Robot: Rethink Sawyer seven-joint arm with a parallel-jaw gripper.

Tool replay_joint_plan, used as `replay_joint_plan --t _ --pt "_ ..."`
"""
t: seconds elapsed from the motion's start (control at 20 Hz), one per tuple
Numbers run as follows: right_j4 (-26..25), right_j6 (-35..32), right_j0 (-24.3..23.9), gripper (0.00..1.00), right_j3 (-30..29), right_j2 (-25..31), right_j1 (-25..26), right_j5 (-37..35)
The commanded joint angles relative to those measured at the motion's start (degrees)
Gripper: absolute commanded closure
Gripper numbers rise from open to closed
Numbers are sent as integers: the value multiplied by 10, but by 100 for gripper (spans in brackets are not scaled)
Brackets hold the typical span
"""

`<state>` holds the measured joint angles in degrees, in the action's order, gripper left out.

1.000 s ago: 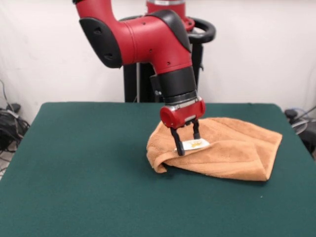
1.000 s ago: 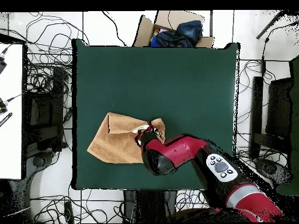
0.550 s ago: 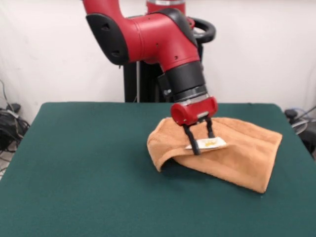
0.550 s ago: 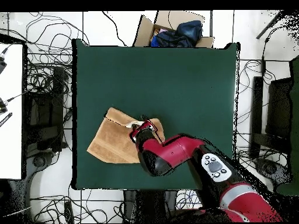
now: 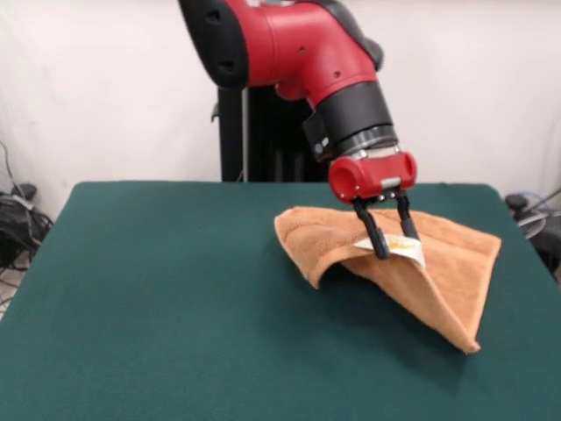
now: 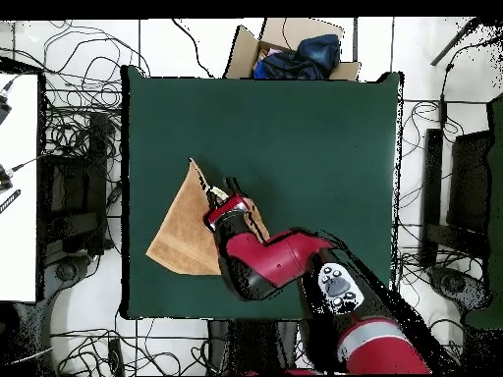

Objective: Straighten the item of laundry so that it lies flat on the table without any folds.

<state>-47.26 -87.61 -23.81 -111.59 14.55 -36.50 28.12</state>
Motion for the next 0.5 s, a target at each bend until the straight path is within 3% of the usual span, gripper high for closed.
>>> replay_joint_plan --t 0.05,0.5 --pt "53 -39 41 0 44 -75 -15 -5" --pt "24 -47 47 0 52 -78 -14 -46"
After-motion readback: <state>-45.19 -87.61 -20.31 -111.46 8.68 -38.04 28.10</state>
